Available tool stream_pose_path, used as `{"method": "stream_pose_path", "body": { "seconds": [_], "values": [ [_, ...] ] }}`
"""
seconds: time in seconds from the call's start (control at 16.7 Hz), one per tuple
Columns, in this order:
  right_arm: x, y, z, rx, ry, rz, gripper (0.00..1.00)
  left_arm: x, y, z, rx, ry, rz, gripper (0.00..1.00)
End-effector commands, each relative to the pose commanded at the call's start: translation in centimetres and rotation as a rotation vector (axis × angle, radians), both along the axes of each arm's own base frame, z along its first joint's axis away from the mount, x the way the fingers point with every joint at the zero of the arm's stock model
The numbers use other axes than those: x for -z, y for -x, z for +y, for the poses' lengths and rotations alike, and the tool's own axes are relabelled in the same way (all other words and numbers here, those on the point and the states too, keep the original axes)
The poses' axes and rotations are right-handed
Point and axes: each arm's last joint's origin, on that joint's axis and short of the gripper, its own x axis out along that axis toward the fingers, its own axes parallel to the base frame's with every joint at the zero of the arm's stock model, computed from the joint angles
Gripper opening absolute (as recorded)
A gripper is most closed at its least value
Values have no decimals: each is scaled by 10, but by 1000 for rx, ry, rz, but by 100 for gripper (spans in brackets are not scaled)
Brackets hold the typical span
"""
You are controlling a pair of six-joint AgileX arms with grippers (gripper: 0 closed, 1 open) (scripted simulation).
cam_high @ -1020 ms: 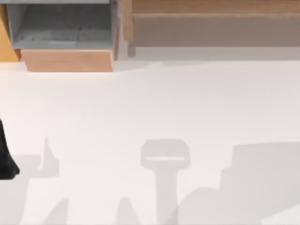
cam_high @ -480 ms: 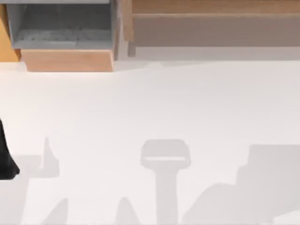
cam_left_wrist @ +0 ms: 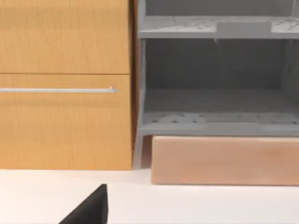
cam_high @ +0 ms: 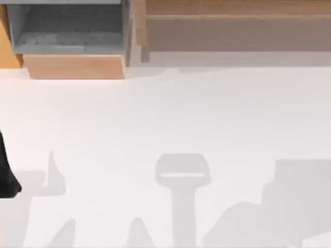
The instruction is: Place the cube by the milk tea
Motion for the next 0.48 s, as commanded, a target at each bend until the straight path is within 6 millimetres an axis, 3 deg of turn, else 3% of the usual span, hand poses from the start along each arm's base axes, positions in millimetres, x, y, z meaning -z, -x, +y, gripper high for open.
{"method": "stream_pose_path", "body": {
  "seconds": [0.36, 0.48],
  "values": [
    [0, 0, 0, 0, 0, 0, 98, 0, 0, 0, 0, 0, 0, 100],
    [0, 0, 0, 0, 0, 0, 100, 0, 0, 0, 0, 0, 0, 100]
  ]
}}
